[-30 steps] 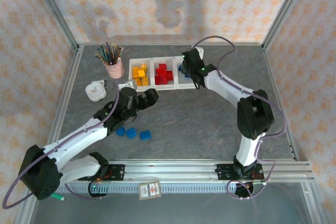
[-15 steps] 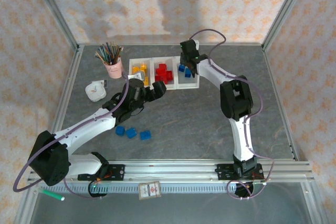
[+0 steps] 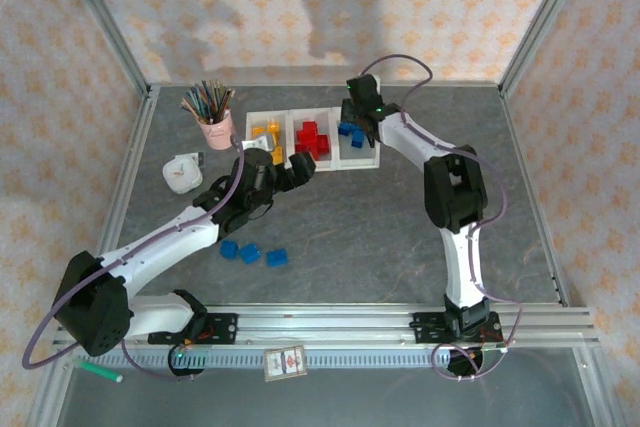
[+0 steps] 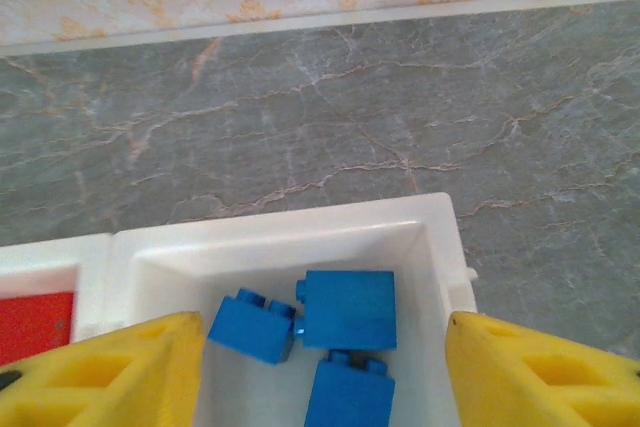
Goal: Sort the legos into containers by color
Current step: Place the lego in the container, then pick up the lego from the bottom-center of the table.
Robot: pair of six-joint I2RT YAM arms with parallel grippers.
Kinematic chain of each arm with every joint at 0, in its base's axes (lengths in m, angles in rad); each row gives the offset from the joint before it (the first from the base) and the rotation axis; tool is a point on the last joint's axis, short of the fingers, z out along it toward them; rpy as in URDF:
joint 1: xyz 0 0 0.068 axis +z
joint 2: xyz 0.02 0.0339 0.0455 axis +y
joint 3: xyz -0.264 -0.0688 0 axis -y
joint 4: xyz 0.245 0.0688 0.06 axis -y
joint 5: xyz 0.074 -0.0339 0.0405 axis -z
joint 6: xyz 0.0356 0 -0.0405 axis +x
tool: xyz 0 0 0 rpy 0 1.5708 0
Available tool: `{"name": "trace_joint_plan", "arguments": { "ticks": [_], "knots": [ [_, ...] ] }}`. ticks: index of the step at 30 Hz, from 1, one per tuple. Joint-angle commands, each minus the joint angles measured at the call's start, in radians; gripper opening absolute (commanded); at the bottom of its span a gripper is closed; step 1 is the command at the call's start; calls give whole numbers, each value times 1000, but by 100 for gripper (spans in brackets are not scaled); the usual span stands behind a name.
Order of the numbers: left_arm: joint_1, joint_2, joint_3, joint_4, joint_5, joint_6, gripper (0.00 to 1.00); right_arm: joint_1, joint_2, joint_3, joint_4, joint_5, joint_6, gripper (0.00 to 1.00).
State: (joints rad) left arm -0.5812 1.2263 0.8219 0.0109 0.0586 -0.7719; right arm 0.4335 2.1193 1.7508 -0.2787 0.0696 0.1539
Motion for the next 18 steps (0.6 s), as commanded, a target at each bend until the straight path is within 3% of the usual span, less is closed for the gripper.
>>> {"name": "trace_joint_plan", "arguments": {
  "ticks": [1,18],
  "knots": [
    [-3,-60,13,-12,-49,22,99,25,-156,-77,48,-24,9,66],
    [25,-386,-140,-273,-196,10,99,317,-451,-510,21,-14,75,76]
  ]
}}
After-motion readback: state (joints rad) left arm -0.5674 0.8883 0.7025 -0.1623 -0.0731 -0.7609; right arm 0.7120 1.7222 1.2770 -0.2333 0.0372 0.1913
